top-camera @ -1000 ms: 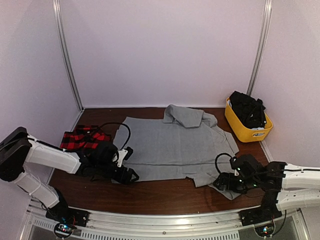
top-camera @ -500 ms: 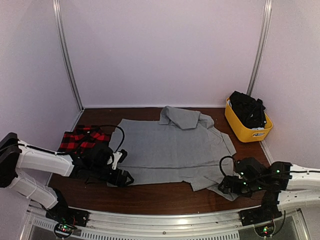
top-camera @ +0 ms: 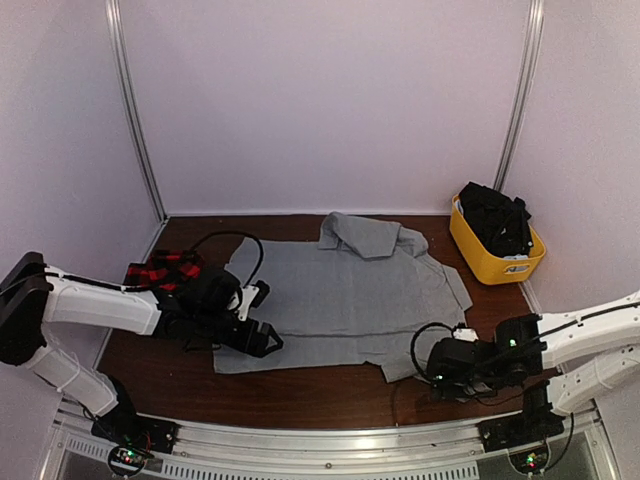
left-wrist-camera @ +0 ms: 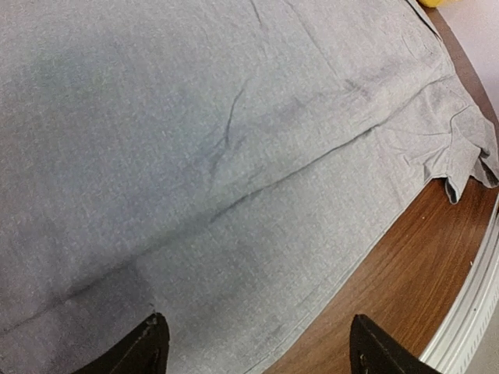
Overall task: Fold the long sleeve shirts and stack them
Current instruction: Pick up the sleeve from the center of the board.
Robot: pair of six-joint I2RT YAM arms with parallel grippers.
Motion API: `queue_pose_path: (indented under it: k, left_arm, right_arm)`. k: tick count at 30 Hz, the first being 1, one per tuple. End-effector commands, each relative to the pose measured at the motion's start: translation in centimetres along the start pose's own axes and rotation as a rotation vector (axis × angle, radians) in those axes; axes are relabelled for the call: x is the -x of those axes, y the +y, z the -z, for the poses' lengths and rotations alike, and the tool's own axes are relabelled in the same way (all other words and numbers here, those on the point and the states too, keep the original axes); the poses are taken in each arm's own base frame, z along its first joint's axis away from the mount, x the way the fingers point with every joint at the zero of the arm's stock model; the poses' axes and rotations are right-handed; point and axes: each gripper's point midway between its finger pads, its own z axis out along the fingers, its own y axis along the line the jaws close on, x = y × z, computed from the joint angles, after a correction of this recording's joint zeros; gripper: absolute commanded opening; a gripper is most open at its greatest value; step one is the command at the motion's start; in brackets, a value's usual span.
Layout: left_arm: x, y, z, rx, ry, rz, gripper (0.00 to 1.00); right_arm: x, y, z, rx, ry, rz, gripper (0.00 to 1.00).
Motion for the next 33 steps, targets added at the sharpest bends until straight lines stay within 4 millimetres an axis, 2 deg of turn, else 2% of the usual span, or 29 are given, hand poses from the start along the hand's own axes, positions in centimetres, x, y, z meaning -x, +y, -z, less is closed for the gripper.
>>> queue_pose_path:
  k: [1, 12, 21, 24, 30, 33]
  left_arm:
    - [1.3, -1.8, -1.1, -0.074, 0.005, -0.044, 0.81]
    - [2.9, -4.9, -2.8, -0.223, 0.034, -0.059, 0.81]
    - [3.8, -7.2, -4.0, -0.334, 0.09, -0.08, 0.81]
    - [3.3, -7.8, -4.4, -0.383, 0.123, -0.056, 0.81]
    - [2.3, -7.9, -4.6, -0.412, 0.141, -0.032, 0.81]
    - [2.3, -7.8, -4.7, -0.409, 0.141, -0.034, 0.81]
  right_arm:
    - [0.1, -2.3, 0.1, -0.129, -0.049, -0.074, 0.86]
    - [1.5, -3.9, 0.5, -0.161, -0.135, -0.264, 0.73]
    - [-1.0, -5.5, -1.6, -0.265, -0.065, -0.364, 0.69]
    - [-1.3, -5.9, -1.9, -0.242, -0.066, -0.412, 0.66]
    - [-1.3, -6.1, -2.4, -0.158, -0.088, -0.462, 0.54]
    - [-1.0, -6.0, -2.6, -0.136, -0.1, -0.466, 0.42]
